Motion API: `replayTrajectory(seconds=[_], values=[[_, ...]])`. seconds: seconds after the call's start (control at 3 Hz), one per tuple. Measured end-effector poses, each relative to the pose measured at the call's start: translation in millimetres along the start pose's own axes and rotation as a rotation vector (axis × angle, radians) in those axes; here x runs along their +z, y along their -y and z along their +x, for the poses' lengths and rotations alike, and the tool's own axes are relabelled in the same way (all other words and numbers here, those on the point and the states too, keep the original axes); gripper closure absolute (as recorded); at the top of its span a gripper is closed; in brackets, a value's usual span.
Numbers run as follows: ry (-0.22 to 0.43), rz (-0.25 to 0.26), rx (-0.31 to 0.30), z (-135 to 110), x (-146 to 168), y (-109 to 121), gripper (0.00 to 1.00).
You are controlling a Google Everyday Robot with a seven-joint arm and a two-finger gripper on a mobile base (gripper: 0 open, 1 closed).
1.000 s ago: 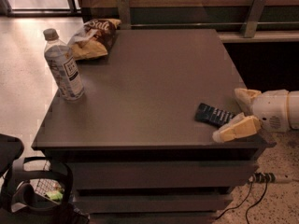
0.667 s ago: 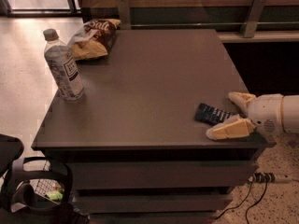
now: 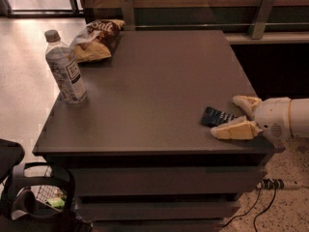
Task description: Move rxbar blueberry near brown chip bag
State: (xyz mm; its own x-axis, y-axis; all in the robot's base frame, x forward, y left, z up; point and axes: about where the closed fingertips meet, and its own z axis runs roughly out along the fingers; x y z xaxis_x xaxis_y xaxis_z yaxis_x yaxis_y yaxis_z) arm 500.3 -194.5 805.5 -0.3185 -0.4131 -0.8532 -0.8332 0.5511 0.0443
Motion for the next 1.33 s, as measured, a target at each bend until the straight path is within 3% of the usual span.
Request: replayTrajectory(seconds=[0.33, 0.67, 1.33], values=[[0.000, 0.000, 0.000, -3.7, -2.2, -0.2, 0.90], [0.000, 0.000, 0.000, -4.5, -2.5, -0.3, 1.00], [0.000, 0.000, 0.000, -4.7, -2.6, -0.3, 1.00]])
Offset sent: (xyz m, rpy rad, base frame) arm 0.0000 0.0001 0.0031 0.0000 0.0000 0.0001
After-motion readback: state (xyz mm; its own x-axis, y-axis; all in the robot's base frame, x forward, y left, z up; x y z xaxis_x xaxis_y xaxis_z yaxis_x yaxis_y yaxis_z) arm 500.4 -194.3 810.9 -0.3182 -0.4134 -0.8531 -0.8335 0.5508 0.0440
